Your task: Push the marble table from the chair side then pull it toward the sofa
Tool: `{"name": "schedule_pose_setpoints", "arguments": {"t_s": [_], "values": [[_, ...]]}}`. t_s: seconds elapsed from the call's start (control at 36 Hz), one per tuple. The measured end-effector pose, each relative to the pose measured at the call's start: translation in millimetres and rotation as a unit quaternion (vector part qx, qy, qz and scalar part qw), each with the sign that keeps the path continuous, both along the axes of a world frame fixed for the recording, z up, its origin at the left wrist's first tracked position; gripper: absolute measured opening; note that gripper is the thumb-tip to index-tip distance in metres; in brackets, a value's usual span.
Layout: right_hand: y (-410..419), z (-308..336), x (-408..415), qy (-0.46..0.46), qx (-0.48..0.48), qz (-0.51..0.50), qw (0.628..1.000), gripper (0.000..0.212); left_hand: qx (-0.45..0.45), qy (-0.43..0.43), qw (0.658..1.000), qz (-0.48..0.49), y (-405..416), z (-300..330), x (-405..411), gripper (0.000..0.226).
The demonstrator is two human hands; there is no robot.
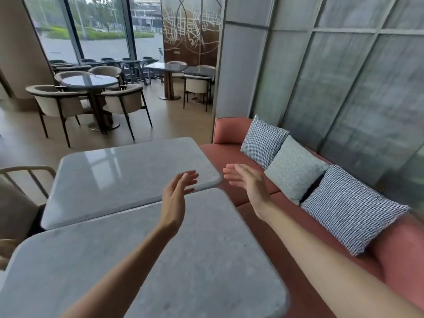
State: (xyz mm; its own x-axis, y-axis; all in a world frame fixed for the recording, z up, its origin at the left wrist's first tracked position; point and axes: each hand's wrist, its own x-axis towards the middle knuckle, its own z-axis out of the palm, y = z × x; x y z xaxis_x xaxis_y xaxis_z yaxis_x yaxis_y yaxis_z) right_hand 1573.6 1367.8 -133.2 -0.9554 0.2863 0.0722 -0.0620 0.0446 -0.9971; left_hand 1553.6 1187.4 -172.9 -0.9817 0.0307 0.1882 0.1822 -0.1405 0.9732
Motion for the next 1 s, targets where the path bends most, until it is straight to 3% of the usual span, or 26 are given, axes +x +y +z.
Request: {"name": "schedule_pose_setpoints", "arguments": {"t_s": [0.25,0.33,0.44,0.81,1.0], "values": [[94,-61,-126,-0.034,-0.004,0.113,0.993,0.027,-0.024,-0.013,0.995,0.101,91,-52,-83,0.029],[115,-83,-165,-0.08,-0.014,0.181,0.98,0.026,0.005,-0.052,0.98,0.19,124,-69,-99,0.028],[122,-97,-187,-0.133,-0.009,0.246,0.96,0.026,0.026,-0.103,0.965,0.24,150,-81,-97,0.029],[32,-93,-209,-0.124,-0.023,0.435,0.892,0.028,0.031,-0.081,0.861,0.501,89,-76,-54,0.035],[2,-105,-217,-0.112,-0.017,0.503,0.857,0.029,0.032,-0.072,0.825,0.56,80,-89,-50,0.038]]}}
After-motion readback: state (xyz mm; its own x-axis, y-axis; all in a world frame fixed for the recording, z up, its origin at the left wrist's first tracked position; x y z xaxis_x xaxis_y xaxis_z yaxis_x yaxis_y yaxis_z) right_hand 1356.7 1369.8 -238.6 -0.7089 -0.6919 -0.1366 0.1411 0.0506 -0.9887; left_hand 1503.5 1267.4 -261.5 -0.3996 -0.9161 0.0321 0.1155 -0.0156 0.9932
